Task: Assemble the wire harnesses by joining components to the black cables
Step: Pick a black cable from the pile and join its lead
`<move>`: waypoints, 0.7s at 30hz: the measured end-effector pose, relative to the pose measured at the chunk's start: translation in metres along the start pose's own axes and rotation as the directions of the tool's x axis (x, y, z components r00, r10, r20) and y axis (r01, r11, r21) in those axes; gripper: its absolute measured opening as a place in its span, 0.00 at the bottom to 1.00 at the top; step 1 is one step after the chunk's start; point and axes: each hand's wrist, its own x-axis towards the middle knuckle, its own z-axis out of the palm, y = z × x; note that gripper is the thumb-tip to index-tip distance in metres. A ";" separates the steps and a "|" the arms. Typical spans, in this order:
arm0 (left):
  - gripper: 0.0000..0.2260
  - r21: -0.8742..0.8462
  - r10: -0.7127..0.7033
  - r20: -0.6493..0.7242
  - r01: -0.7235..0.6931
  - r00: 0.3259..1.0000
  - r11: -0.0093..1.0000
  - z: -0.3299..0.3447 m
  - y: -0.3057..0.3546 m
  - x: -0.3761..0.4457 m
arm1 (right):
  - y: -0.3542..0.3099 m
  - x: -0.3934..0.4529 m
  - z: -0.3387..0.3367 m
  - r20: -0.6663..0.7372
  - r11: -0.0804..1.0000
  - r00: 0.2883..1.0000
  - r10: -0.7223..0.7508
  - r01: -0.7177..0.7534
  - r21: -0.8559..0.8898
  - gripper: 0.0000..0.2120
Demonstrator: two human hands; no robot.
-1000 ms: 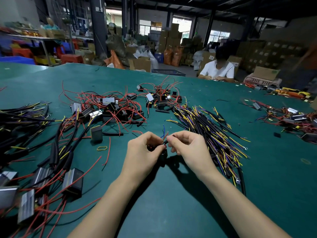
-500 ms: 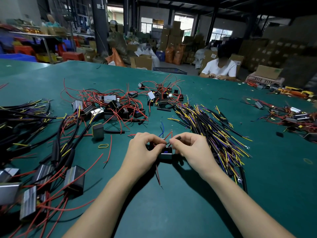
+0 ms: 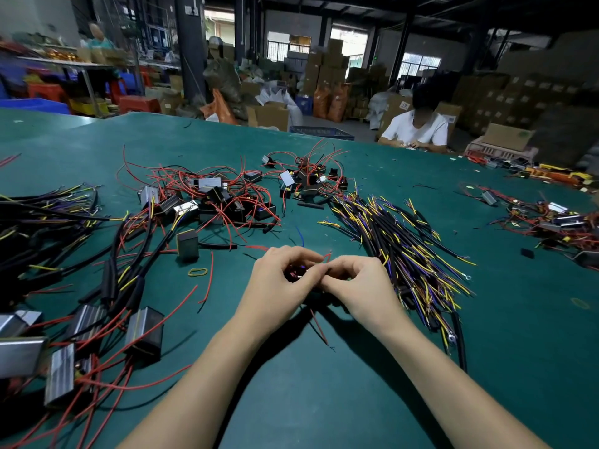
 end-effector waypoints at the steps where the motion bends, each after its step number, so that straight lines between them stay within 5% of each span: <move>1: 0.04 -0.016 0.020 -0.011 -0.020 1.000 1.000 0.000 0.000 0.000 | -0.001 -0.001 -0.001 0.036 1.000 0.999 -0.001 0.000 0.007 0.05; 4: 0.05 -0.018 0.065 -0.027 -0.065 0.998 0.998 0.001 -0.001 0.002 | -0.003 -0.002 -0.010 0.126 0.995 0.992 0.019 -0.031 0.090 0.06; 8: 0.05 -0.050 0.073 -0.027 -0.074 0.997 0.996 0.002 -0.002 0.003 | -0.003 0.000 -0.018 0.039 0.952 0.997 0.066 -0.075 0.296 0.02; 21: 0.04 0.232 0.173 0.001 -0.168 0.985 0.958 0.002 -0.004 0.002 | -0.011 -0.001 -0.019 -0.001 0.975 0.999 0.048 -0.046 0.217 0.07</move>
